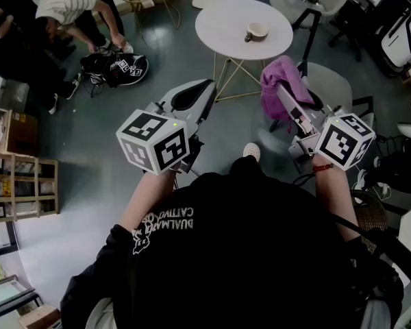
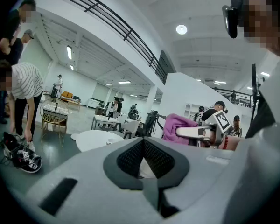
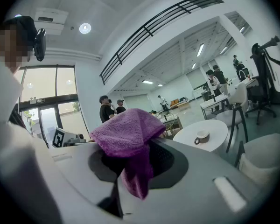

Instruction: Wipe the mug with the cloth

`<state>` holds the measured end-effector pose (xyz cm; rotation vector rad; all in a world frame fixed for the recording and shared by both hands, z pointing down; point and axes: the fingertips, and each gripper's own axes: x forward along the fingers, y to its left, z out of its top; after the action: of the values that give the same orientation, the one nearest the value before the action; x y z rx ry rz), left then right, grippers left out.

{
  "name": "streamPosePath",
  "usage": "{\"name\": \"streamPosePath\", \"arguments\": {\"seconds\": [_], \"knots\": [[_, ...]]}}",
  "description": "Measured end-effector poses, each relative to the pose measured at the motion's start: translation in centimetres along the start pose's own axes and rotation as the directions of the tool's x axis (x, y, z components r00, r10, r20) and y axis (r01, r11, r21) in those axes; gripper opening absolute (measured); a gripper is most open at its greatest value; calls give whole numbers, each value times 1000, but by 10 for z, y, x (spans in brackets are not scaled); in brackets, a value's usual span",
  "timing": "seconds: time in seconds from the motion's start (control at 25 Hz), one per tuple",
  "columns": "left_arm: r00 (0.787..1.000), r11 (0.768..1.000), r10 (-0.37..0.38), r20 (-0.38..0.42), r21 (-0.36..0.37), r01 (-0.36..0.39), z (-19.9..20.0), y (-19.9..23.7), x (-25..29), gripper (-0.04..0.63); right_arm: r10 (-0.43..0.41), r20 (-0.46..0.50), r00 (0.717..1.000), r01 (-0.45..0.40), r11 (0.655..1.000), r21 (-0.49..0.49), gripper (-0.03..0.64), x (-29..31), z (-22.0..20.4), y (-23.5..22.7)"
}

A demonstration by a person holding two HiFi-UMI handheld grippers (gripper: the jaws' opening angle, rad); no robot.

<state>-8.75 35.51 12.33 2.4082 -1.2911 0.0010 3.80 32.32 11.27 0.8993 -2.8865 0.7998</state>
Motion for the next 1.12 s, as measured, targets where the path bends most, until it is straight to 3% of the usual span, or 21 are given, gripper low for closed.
{"name": "streamPosePath", "arguments": {"seconds": [0.52, 0.64, 0.76, 0.96, 1.12], "knots": [[1000, 999, -5, -3, -35, 5, -6, 26, 9, -9, -27, -24, 999, 28, 999, 27, 114, 18, -7, -22], [998, 998, -35, 57, -52, 38, -2, 33, 19, -6, -4, -57, 998, 7, 999, 53, 115, 29, -13, -32], [994, 997, -51, 100, -56, 57, 2, 45, 37, -3, -1, -68, 998, 7, 996, 94, 117, 46, -14, -54], [1000, 1000, 4, 17, -26, -3, -8, 76, 77, -2, -21, -57, 998, 29, 989, 146, 117, 65, -8, -104], [999, 999, 36, 26, -27, -35, 0, 95, 120, -2, 7, -45, 999, 1, 983, 182, 114, 78, 8, -153]]}}
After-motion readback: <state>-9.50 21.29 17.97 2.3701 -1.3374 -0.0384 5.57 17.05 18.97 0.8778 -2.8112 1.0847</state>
